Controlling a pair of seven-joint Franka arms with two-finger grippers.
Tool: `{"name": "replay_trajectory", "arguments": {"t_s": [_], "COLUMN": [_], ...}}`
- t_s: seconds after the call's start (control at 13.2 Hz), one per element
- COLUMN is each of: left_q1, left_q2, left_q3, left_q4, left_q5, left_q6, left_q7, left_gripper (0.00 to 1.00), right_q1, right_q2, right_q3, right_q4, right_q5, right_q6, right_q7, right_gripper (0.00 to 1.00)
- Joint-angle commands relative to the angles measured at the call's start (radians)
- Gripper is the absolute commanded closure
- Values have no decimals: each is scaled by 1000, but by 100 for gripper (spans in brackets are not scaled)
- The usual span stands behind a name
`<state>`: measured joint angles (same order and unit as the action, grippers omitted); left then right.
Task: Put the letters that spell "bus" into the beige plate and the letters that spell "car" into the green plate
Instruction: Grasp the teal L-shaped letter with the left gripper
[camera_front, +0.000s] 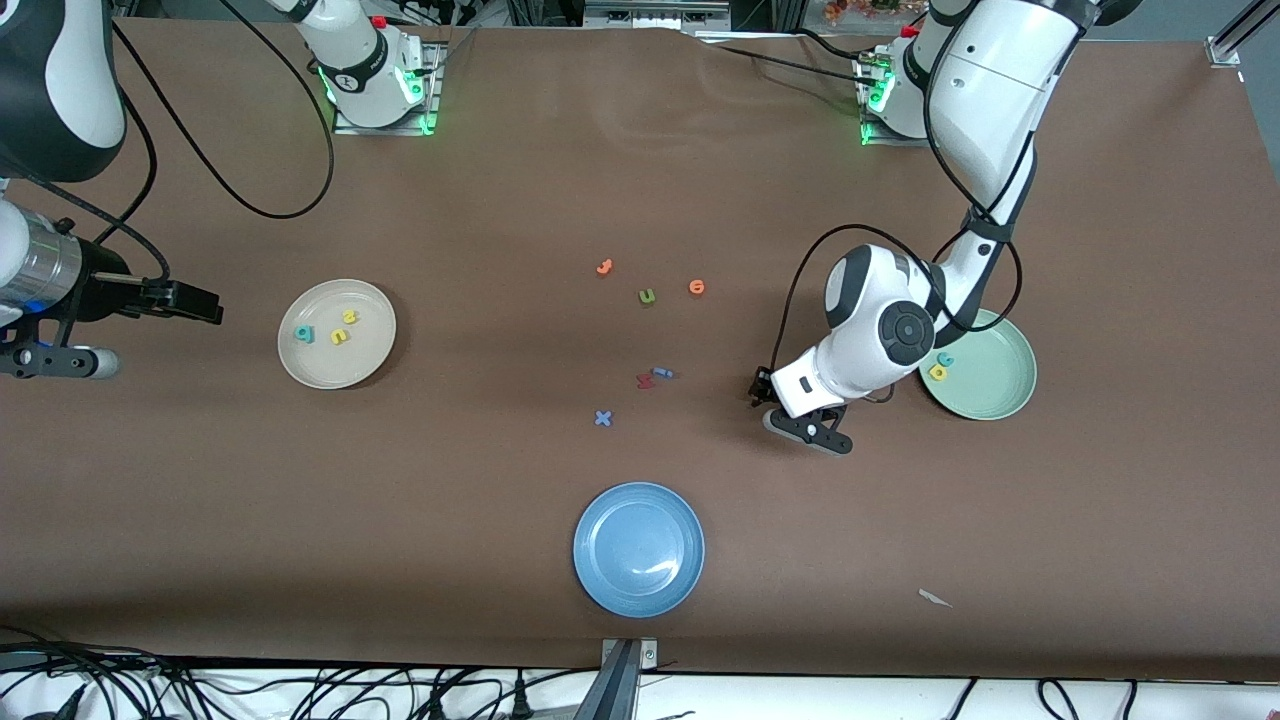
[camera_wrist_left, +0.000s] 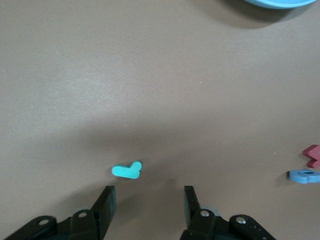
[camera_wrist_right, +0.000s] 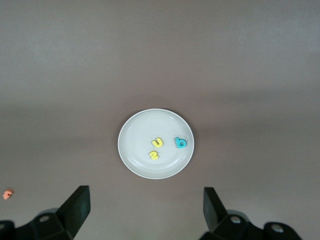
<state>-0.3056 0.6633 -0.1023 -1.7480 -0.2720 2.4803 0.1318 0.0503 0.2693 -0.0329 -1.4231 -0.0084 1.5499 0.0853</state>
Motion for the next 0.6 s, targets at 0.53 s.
{"name": "replay_trajectory", "arguments": {"t_s": [0.53], "left_q1": [-21], "left_q2": [68], "left_q3": [21], "left_q4": [47], "left_q5": [66], "left_q6": [46], "left_q7": [3], "left_gripper": [37], "right_q1": [-6], "right_q2": [-16], "right_q3": [11], "right_q4": [-22], "right_q5": [-2], "right_q6": [15], "right_q7": [17], "right_gripper": [0]}}
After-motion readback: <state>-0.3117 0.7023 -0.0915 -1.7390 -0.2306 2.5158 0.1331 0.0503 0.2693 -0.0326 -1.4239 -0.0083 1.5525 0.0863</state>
